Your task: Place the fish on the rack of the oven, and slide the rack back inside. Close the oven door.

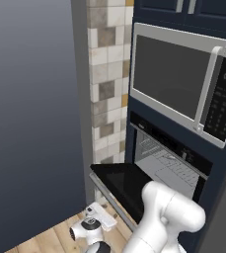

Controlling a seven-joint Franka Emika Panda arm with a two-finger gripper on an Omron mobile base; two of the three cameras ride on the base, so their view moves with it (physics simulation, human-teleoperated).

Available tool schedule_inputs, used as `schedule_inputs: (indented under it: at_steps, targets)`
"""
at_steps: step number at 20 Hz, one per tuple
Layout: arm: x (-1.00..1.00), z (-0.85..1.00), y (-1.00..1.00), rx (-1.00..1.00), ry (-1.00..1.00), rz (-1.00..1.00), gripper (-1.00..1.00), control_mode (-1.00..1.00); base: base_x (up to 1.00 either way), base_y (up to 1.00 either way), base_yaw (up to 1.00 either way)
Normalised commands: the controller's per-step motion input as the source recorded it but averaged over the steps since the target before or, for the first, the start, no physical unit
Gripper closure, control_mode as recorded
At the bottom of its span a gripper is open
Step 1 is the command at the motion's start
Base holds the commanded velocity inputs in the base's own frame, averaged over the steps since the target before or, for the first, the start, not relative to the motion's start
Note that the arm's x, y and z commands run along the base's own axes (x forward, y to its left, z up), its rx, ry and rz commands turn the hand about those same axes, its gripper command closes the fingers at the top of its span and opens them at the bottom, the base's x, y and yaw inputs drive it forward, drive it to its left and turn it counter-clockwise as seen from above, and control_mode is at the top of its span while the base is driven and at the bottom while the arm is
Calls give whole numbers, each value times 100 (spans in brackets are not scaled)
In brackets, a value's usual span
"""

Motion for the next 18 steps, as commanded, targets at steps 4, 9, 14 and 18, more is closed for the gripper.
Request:
schedule_inputs:
  at_steps: [4,9,14,18]
  targets:
    - [49,-100,-13,-15,0,-5,-100,-100,0,0,0]
    - [36,-98,-30,-18,0,-9,-100,-100,0,0,0]
    - [2,-48,-45,-20,-16,-16,-100,-100,0,0,0]
    - [0,-87,-30,-21,-21,-17,-100,-100,0,0,0]
